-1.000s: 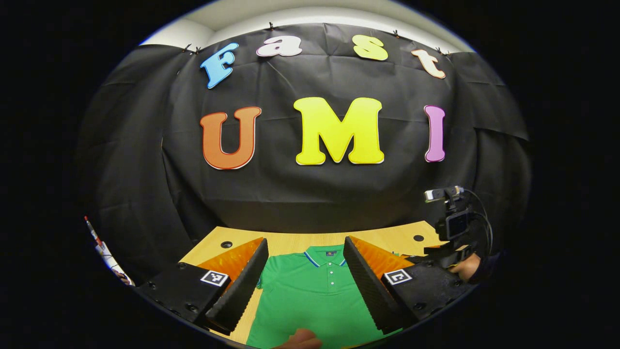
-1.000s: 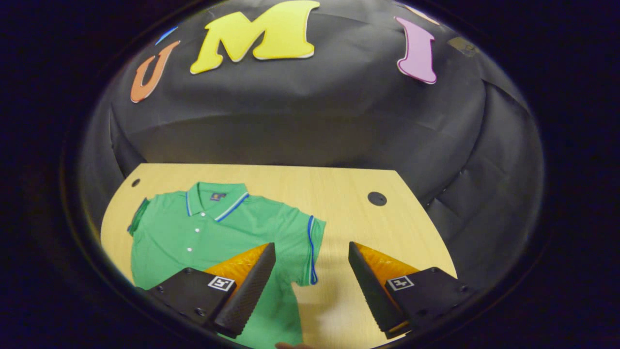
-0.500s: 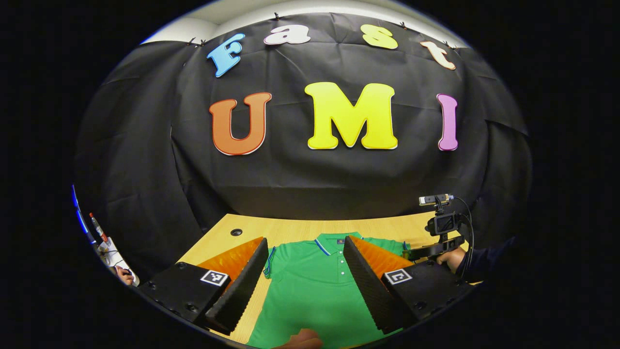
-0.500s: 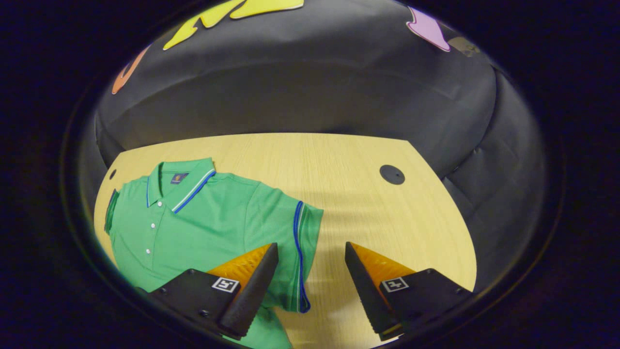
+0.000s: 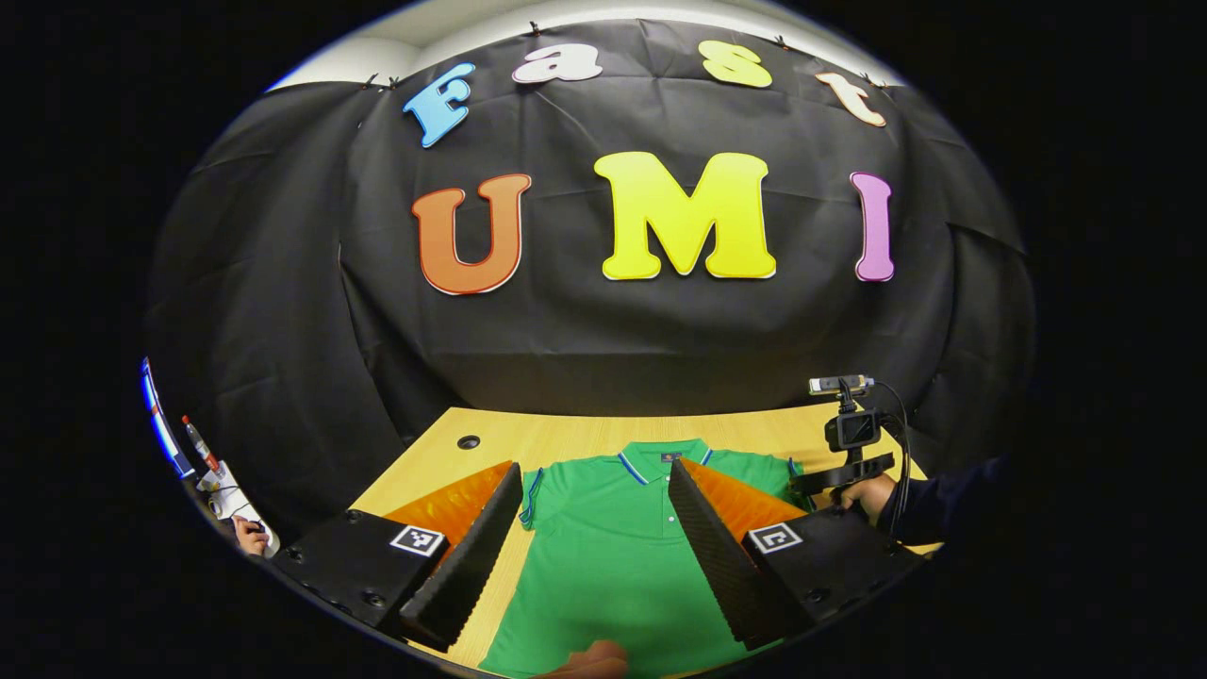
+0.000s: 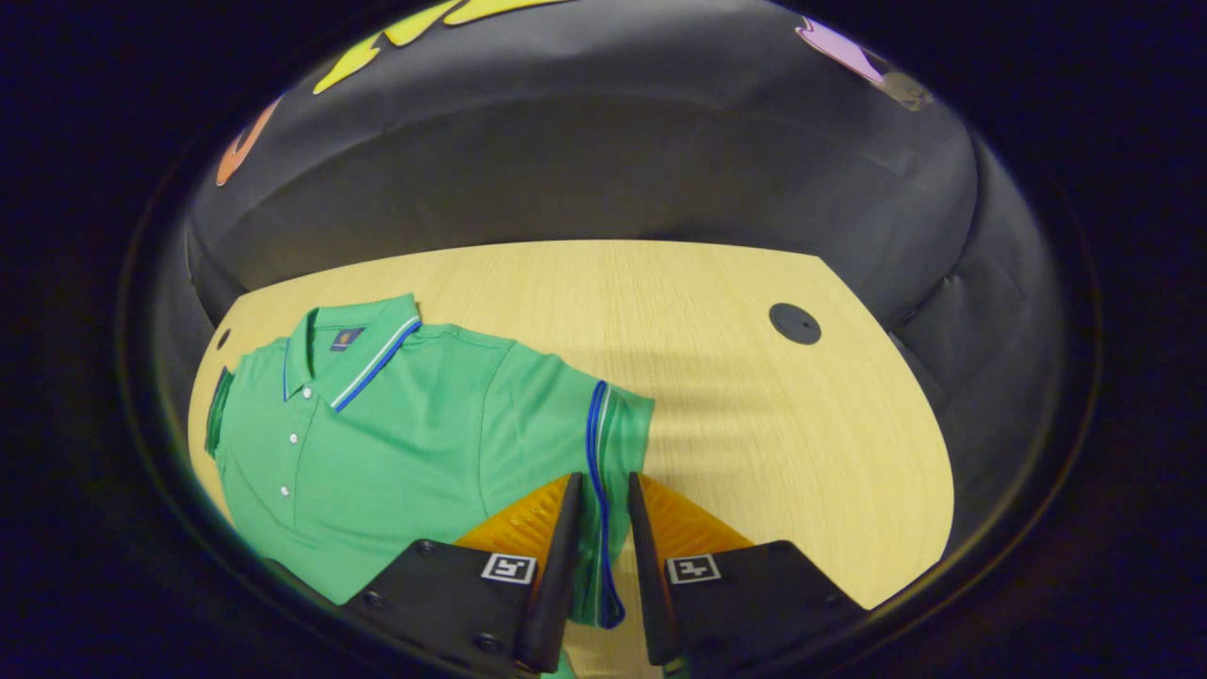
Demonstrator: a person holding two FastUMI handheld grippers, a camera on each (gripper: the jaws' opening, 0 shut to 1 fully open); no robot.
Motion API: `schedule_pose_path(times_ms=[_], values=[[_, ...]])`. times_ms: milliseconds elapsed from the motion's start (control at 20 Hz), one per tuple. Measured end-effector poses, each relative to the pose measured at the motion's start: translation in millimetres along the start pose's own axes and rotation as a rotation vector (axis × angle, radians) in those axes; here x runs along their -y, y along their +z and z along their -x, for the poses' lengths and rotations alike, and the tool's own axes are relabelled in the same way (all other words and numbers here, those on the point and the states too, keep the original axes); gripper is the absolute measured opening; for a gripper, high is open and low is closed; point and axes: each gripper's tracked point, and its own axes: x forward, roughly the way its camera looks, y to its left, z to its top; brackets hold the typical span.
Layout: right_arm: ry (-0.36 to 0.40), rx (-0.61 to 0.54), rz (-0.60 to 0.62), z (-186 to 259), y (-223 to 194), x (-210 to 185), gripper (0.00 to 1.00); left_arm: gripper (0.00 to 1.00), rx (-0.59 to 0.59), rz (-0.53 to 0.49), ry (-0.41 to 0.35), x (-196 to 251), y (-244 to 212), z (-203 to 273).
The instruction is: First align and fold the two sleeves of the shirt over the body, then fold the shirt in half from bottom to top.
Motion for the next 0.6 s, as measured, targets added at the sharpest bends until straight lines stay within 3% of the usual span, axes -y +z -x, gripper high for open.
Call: schedule_pose_path(times_ms=[150, 400, 600], values=[[-0.009, 0.005, 0.02, 2.7, 1.0, -3.5, 0.06, 1.0, -0.003, -0.003, 0.016, -1.4, -2.2, 3.6], [-0.002, -0.003, 0.007, 9.3, 4.5, -5.0, 0.04, 1.0, -0.004, 0.01, 0.034, -4.0, -2.2, 12.2], [0.03, 0.076, 0.017, 32.6, 29.6, -11.7, 0.04, 1.0, 0.018, 0.021, 0.048, -9.2, 3.1, 21.7]])
